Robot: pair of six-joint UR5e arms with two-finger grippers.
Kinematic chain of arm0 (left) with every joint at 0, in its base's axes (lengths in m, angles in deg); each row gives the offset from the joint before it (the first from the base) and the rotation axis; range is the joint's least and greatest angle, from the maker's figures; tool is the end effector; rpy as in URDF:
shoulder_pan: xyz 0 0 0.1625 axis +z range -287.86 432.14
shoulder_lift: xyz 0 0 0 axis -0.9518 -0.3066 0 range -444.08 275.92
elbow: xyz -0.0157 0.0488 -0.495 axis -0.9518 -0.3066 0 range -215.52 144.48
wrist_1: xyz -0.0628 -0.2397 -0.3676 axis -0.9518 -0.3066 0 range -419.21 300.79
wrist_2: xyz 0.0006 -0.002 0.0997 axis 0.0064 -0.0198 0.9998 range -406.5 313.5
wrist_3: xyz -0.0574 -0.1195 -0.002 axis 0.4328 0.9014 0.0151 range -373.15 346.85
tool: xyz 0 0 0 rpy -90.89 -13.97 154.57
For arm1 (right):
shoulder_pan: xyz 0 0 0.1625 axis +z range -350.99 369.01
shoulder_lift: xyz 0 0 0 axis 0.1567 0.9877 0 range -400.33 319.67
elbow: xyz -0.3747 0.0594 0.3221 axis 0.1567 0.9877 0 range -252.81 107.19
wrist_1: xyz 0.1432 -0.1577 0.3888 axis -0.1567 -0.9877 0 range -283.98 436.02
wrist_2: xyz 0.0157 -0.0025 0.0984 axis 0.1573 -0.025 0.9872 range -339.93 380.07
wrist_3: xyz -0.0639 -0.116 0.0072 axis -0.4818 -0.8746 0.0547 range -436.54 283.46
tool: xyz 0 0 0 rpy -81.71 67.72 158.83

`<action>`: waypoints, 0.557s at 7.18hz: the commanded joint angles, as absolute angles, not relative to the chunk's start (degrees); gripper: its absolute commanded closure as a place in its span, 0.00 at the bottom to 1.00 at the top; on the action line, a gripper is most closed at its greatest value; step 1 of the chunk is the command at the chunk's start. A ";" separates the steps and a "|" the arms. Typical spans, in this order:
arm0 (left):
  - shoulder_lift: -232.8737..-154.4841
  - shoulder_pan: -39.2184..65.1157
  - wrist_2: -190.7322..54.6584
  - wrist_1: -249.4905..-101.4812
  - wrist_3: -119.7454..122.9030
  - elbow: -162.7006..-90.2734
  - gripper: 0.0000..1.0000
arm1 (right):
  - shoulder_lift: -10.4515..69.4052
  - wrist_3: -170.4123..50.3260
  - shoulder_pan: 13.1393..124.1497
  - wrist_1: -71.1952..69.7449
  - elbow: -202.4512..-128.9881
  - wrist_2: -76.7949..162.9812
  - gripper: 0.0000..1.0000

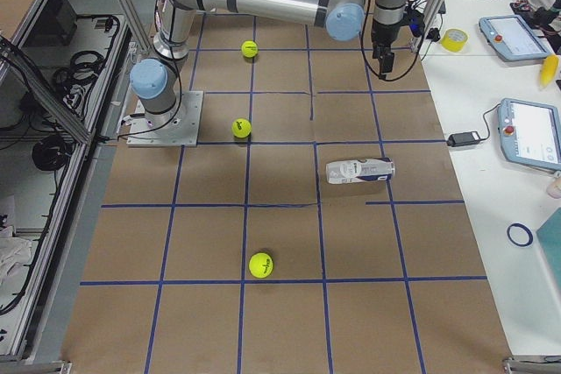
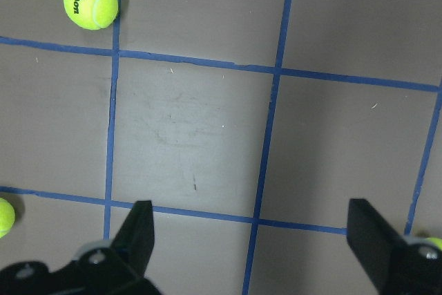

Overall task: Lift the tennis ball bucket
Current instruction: 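Move the right gripper over the lying Wilson tennis ball can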

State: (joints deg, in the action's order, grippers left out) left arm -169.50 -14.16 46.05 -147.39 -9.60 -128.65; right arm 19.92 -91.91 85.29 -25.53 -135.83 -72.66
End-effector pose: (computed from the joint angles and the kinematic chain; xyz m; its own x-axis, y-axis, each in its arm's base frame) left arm -0.0956 -0.4972 0.5427 -0.9909 -0.1285 -0.0409 -0.1260 0.9902 -0.0597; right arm -0.0635 -0.7956 0.4584 -0.9961 -0.0190 0.0859 -0.0305 0.9904 -0.1348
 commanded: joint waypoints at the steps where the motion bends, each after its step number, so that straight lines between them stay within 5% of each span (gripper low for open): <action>1: -169.43 -14.16 46.13 -147.89 -9.64 -128.68 0.00 | 9.46 -94.73 78.57 -28.90 -130.05 -73.45 0.00; 4: -168.99 -14.16 46.48 -148.85 -9.72 -128.86 0.00 | 3.01 -105.81 75.02 -34.55 -129.76 -68.87 0.01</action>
State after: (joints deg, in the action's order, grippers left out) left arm -169.14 -14.17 46.34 -148.58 -9.69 -128.77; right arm 5.04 -103.56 75.92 -33.35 -129.83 -69.99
